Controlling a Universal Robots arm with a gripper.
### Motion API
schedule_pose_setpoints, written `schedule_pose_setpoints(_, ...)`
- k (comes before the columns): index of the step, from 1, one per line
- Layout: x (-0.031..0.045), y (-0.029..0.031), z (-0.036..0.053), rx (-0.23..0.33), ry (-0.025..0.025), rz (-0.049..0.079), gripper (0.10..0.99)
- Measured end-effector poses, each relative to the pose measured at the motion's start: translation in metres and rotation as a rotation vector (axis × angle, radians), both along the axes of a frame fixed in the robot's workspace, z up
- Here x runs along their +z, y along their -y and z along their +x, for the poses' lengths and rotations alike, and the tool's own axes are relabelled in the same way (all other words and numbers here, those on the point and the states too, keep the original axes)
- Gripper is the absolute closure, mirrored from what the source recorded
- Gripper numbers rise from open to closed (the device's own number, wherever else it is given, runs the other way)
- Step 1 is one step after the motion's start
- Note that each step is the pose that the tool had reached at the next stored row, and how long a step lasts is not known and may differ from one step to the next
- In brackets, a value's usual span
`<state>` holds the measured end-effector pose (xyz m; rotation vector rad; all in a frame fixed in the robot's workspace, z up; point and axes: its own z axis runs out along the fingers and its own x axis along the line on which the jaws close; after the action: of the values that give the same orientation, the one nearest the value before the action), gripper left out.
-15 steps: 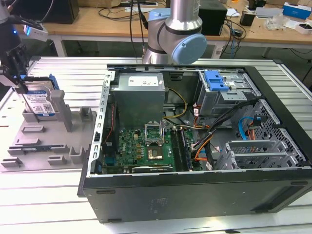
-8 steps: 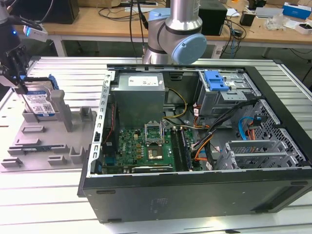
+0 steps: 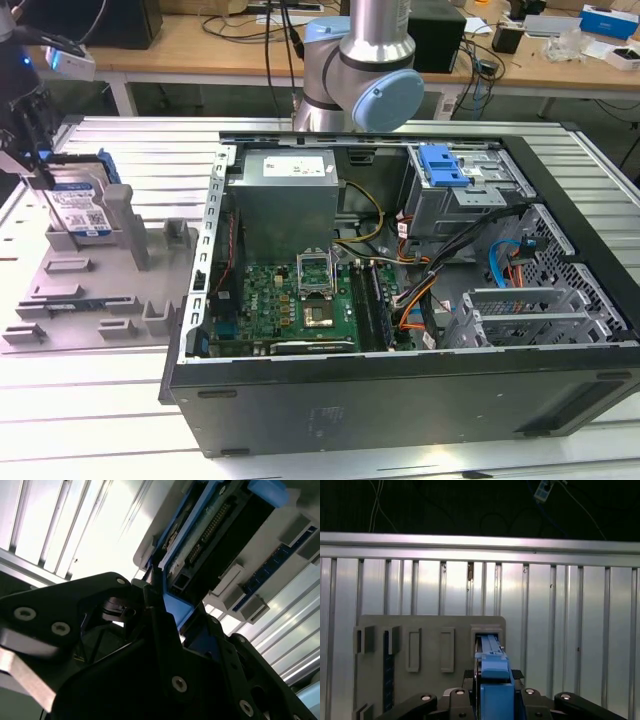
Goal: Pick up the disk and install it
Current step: 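Pick up the disk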
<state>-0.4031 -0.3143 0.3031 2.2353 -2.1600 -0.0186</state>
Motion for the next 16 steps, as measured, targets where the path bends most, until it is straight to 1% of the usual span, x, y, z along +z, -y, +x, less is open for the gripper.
schedule_pose_setpoints(4,0.0078,0.0,0.0,0.0,-0.0001,0.0,0.718)
schedule_pose_setpoints(6,0.0171,0.0,0.0005,0.0,0.0,0.0,0.718)
schedule_pose_setpoints(16,0.0433,0.0,0.0063,0.0,-0.0001,0.0,0.718)
